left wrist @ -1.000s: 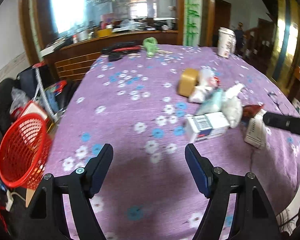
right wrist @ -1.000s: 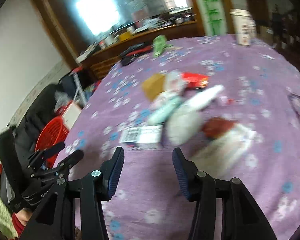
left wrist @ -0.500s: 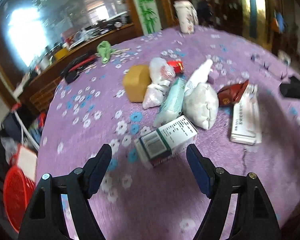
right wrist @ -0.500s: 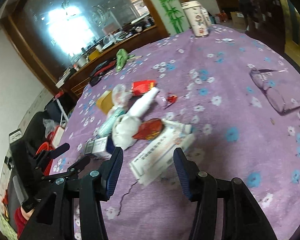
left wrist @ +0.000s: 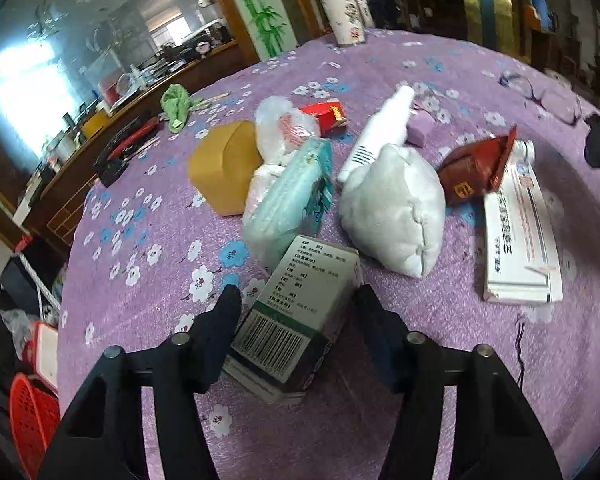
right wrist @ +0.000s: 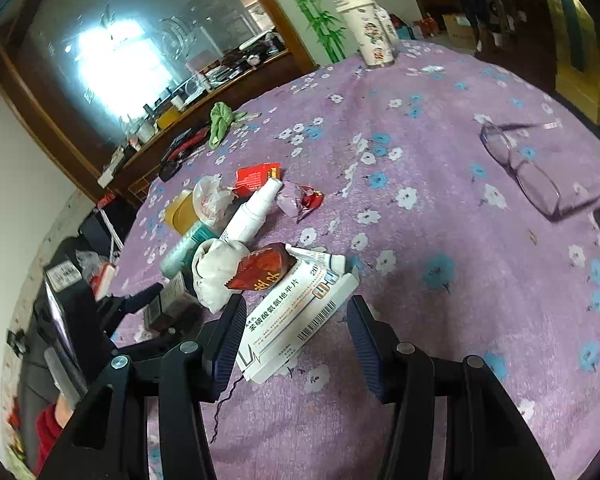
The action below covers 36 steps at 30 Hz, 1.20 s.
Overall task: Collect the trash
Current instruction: 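Grasp the white-green medicine box with the left gripper, then grasp the red snack wrapper with the right gripper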
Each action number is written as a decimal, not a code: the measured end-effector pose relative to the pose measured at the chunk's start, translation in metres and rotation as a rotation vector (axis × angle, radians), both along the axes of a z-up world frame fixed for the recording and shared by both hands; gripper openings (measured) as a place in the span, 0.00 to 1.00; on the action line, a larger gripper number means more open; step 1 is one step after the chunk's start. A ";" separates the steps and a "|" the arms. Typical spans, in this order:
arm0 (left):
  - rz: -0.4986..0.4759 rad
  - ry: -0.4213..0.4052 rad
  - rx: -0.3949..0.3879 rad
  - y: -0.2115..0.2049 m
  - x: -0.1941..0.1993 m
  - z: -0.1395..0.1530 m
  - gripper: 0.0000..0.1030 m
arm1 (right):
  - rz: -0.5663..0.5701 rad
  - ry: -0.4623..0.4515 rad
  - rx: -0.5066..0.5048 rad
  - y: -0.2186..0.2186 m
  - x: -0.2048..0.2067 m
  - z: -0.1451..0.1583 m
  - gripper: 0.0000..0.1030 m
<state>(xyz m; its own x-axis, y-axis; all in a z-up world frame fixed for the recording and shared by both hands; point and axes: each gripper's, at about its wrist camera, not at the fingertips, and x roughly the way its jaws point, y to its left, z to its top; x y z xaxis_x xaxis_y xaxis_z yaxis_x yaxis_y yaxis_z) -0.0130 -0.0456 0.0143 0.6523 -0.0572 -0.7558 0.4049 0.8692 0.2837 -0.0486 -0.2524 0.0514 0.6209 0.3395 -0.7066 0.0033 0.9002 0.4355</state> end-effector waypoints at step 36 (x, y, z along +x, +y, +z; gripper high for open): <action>0.146 0.018 -0.278 0.045 -0.059 0.018 0.32 | 0.079 -0.157 -0.286 0.059 0.000 0.001 0.37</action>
